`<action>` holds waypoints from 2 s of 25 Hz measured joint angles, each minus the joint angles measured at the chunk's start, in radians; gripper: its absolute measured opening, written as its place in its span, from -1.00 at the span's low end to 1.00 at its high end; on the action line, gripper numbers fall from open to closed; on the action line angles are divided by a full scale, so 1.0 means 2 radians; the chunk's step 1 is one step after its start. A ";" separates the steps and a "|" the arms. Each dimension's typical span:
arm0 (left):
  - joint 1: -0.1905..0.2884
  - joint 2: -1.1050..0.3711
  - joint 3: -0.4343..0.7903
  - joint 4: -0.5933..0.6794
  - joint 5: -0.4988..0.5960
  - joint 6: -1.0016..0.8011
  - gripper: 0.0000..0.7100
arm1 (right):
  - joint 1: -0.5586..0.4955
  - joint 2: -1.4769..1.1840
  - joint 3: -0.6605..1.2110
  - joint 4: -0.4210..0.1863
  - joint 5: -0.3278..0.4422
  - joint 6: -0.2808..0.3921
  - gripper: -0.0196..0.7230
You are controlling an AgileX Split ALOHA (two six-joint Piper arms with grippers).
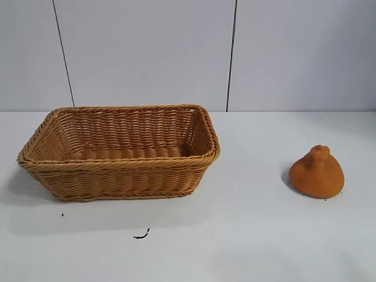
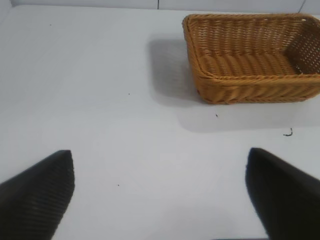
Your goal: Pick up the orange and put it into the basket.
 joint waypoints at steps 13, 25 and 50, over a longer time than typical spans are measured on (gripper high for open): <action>0.000 0.000 0.000 0.000 0.000 0.000 0.88 | 0.000 0.000 0.000 -0.001 0.000 0.000 0.92; 0.000 0.000 0.000 0.000 0.000 0.000 0.88 | 0.000 0.225 -0.109 -0.013 -0.013 0.024 0.92; 0.000 0.000 0.000 0.000 0.000 0.000 0.88 | 0.000 0.987 -0.515 0.050 0.009 0.024 0.92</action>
